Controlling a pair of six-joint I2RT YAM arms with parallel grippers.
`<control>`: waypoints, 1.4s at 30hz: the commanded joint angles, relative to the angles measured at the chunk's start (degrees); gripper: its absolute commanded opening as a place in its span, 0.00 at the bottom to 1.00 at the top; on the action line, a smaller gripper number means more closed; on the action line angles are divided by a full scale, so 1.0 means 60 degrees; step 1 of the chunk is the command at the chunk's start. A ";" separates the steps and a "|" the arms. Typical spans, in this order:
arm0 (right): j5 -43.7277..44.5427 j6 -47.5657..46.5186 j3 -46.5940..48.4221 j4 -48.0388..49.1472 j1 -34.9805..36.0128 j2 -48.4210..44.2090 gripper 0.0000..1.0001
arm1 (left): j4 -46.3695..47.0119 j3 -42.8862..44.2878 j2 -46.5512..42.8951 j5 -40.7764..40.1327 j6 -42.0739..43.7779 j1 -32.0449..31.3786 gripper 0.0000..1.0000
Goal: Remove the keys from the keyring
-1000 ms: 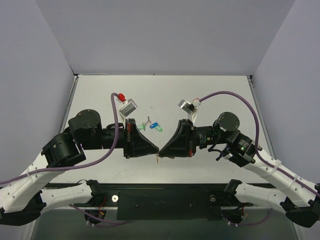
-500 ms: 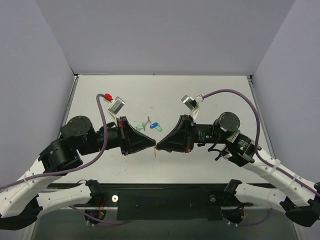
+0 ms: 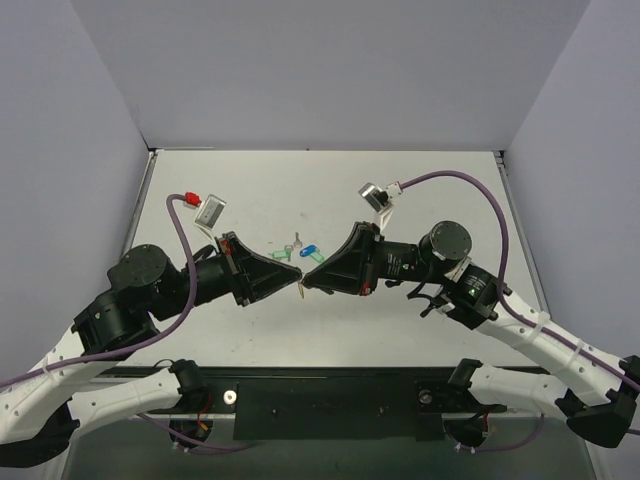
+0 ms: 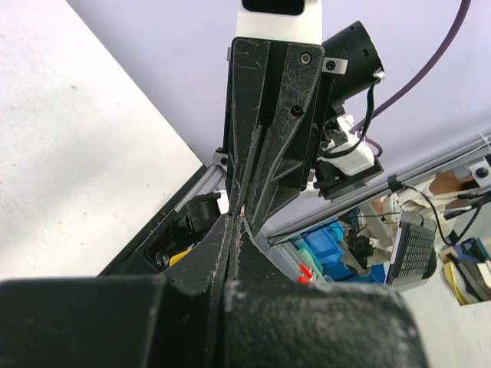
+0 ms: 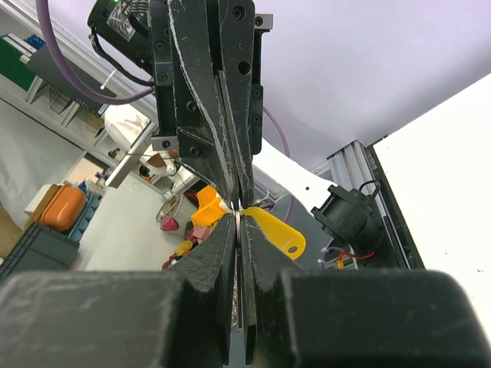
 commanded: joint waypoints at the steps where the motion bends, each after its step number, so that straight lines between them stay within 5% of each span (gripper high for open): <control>1: 0.0482 0.0178 0.0292 0.0994 -0.0018 0.0019 0.00 | 0.0947 -0.0226 -0.0388 -0.0537 -0.0411 -0.0009 0.00; 17: 0.0658 0.0618 0.0160 0.1552 -0.0033 0.0210 0.05 | 0.1182 -0.0446 -0.0755 -0.1636 -0.0705 -0.0009 0.00; 25: 0.0352 0.0618 0.0116 0.1713 -0.0018 0.0122 0.00 | 0.0875 -0.0213 -0.0638 -0.1373 -0.0442 -0.0009 0.00; 26: 0.0278 0.0603 0.0130 0.1684 -0.0018 0.0136 0.00 | 0.0613 -0.0125 -0.0637 -0.1271 -0.0281 -0.0024 0.02; 31: -0.0745 0.0486 0.0422 0.1231 -0.0018 0.0122 0.00 | -0.0837 0.1001 -0.0316 -0.0729 0.0569 -0.0009 0.44; 36: -0.1844 0.0427 0.0731 0.0849 -0.0018 0.0180 0.00 | -0.1879 0.1969 -0.0037 0.0118 0.1316 -0.0009 0.52; 42: -0.2212 0.0354 0.0936 0.0629 -0.0003 0.0210 0.00 | -0.2246 0.2366 0.0680 0.1686 0.1654 -0.0009 0.49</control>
